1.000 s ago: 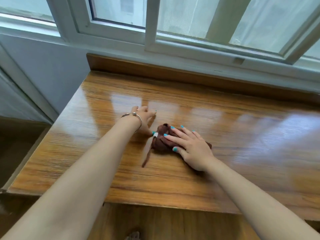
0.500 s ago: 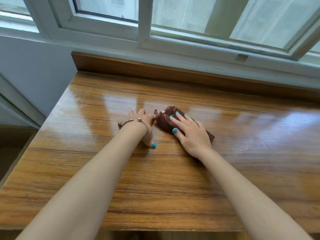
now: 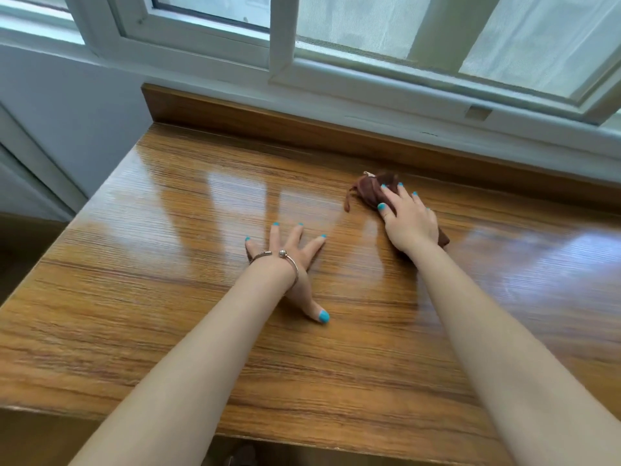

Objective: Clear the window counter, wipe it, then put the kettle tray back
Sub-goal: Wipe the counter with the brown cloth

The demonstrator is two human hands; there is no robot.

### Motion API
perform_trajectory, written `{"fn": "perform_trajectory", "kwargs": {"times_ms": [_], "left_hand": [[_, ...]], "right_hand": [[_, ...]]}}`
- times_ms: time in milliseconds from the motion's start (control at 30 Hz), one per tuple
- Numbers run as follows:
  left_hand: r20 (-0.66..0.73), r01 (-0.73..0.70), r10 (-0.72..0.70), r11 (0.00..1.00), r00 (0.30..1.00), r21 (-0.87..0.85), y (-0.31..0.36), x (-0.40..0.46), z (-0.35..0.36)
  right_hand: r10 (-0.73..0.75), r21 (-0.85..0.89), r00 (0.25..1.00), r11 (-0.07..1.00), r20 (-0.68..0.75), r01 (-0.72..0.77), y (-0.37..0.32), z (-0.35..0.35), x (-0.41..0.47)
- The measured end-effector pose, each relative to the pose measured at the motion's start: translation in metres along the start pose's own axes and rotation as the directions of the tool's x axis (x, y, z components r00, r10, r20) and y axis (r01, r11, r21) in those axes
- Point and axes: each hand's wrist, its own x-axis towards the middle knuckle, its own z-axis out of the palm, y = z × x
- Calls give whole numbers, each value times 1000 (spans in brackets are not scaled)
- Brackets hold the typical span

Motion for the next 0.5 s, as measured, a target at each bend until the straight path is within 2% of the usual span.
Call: {"fn": "perform_trajectory", "kwargs": {"times_ms": [67,167,233,300,400,500], "left_hand": [[-25,-5,4,1000,1000,-17,-1,-1,4],[-60,-20,18,999,998,-36,-3,1,10],[-41,-14,13,999,999,-29,-3,4,9],[0,1,-1,1000,1000,-16,0,6,6],[45,-11,11,1000,999,-11,2,8,1],[45,-61,62,998,997,-20,-6,8,3]], "right_hand": [[-49,4,999,999,4,49,-1,0,-28],[-211,20,977,977,18,211,12,4,-103],[-322,20,946,947,47,321,21,7,-156],[-382,3,920,924,89,383,32,8,-173],[-386,5,920,922,65,387,38,4,-127],[-214,-9,977,977,-7,214,34,-3,-49]]}}
